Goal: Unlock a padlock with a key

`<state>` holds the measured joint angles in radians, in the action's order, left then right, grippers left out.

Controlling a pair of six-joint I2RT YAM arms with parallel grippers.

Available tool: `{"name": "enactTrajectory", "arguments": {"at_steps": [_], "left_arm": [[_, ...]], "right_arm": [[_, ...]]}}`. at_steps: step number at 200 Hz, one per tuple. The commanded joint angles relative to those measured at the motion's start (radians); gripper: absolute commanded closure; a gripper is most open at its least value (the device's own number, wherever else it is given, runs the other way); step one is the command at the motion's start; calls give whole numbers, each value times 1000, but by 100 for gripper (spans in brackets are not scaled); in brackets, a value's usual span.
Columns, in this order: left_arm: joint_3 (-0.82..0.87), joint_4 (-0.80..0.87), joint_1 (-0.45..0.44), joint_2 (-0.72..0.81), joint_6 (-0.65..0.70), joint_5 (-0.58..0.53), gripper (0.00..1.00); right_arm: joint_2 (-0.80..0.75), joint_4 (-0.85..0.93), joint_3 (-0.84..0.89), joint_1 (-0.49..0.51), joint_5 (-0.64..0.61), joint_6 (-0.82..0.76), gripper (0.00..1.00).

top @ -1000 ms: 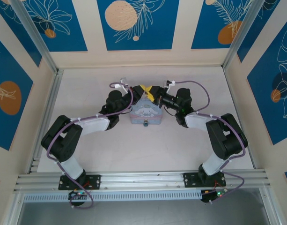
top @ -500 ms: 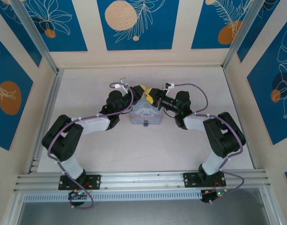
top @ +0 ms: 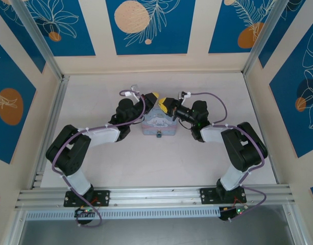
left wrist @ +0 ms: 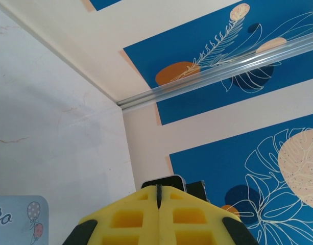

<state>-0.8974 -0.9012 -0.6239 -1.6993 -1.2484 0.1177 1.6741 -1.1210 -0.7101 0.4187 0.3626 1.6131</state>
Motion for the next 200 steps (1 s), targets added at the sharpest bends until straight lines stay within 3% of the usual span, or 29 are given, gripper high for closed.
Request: {"name": "enactTrajectory", "arguments": {"at_steps": [1, 62, 200], "left_arm": [[-18, -54, -6, -8, -3, -9, 100], [-8, -61, -6, -9, -5, -12, 100], [31, -76, -21, 16, -37, -24, 100]], "right_arm": [[16, -32, 0, -3, -18, 3, 86], [19, -36, -3, -10, -19, 8, 100], [44, -12, 0, -18, -46, 24, 100]]}}
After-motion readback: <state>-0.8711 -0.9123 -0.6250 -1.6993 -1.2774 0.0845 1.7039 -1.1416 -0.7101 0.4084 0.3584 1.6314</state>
